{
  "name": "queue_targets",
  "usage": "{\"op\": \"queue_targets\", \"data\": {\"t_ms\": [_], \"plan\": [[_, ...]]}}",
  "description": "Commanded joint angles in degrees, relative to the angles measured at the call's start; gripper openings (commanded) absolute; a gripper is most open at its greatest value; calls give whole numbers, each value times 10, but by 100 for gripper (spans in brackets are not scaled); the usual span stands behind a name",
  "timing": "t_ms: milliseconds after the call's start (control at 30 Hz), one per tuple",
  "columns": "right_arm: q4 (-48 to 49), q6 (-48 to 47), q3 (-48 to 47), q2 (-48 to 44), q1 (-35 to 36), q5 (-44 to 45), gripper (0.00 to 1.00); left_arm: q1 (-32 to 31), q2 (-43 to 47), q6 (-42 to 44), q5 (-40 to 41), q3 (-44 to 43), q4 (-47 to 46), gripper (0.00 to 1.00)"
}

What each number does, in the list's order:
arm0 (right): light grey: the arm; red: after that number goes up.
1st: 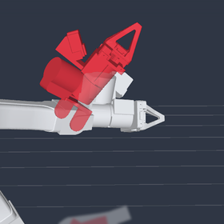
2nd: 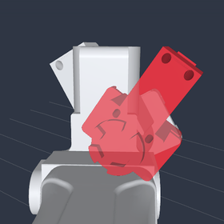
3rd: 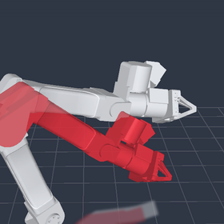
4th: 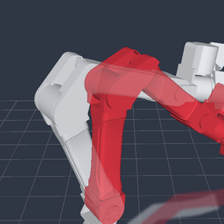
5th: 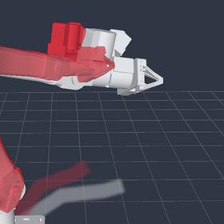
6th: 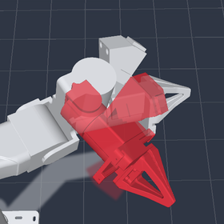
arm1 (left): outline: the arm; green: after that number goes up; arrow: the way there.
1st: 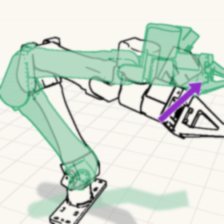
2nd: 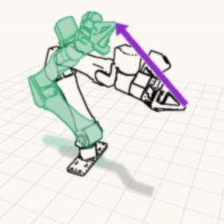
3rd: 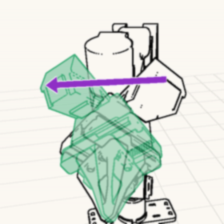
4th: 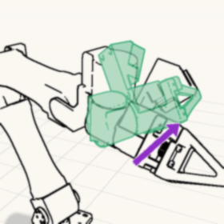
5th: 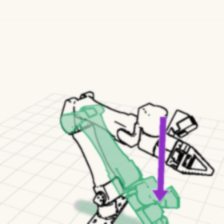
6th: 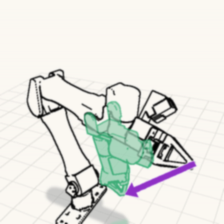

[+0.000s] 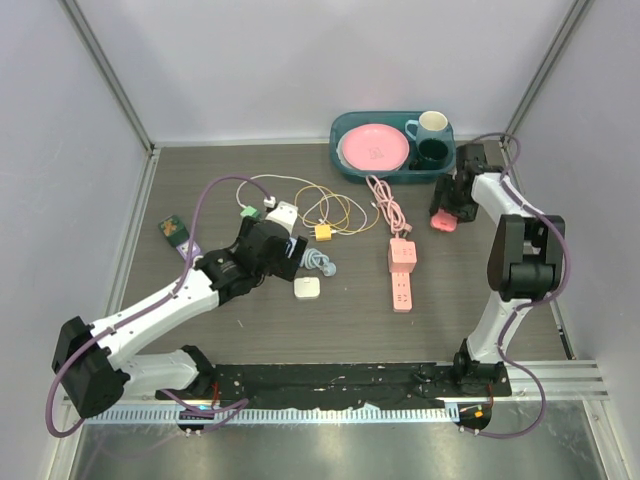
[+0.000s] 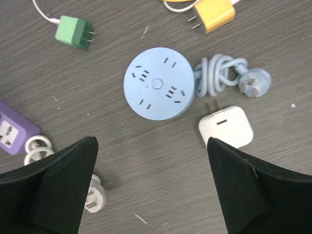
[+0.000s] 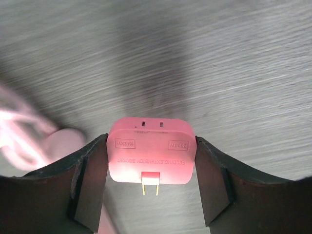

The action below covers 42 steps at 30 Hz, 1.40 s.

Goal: Insert the plug

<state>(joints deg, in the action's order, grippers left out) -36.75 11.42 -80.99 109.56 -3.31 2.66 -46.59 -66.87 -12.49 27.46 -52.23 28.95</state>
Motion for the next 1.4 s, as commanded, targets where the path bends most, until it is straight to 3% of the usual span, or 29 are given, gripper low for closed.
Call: {"op": "queue_targets", "data": {"t_ms": [0, 233, 400, 533, 733, 1000, 1367], "plan": [[0, 40, 1, -114, 59, -18, 31, 1, 31, -67, -52, -3, -48, 100], [29, 119, 49, -234, 164, -44, 29, 1, 65, -142, -88, 4, -130, 100], [69, 198, 100, -327, 225, -69, 28, 2, 74, -211, -132, 38, -276, 100], [98, 246, 144, -385, 246, -82, 28, 1, 34, -234, -167, 42, -382, 100], [121, 297, 199, -454, 259, -84, 27, -14, -55, -259, -217, -1, -466, 100], [143, 345, 241, -496, 262, -85, 27, -39, -121, -253, -246, -31, -520, 100], [144, 367, 251, -512, 262, -85, 25, -72, -180, -236, -263, -54, -544, 85]]}}
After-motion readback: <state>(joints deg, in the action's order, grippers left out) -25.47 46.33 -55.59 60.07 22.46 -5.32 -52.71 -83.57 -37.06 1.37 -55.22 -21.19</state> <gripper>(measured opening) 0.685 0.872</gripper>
